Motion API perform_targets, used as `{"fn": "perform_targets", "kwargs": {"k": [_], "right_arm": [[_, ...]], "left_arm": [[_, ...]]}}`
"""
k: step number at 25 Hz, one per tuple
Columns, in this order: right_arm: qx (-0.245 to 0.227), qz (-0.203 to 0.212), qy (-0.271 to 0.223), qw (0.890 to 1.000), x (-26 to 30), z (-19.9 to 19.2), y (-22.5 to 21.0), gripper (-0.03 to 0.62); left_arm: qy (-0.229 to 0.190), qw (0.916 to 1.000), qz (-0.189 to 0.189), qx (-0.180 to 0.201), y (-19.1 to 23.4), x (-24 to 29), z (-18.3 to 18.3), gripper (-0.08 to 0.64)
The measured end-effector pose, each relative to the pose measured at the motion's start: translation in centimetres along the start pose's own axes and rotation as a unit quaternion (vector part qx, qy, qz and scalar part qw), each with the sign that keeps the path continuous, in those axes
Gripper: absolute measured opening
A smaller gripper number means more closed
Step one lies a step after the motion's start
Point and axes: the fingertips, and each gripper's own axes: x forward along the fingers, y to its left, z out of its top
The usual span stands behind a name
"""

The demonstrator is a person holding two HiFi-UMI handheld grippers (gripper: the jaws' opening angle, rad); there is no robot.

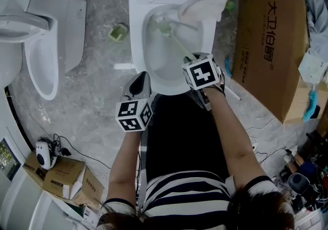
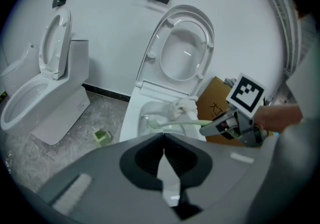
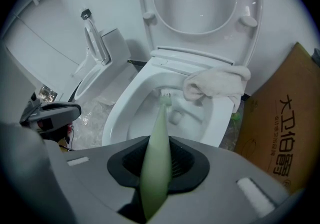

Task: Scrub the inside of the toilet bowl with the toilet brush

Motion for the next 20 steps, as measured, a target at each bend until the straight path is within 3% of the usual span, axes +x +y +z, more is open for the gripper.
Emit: {"fn": "perform_targets", "kwargs": {"k": [20], "right_arm": [[0.003,0.011,-0.05,0.999,-11.9,-5.8,1.9,0.074]], "left_arm": [[-0.041,0.998,0.001,0.047,-5.9,-7.5,2.7,0.0]]}}
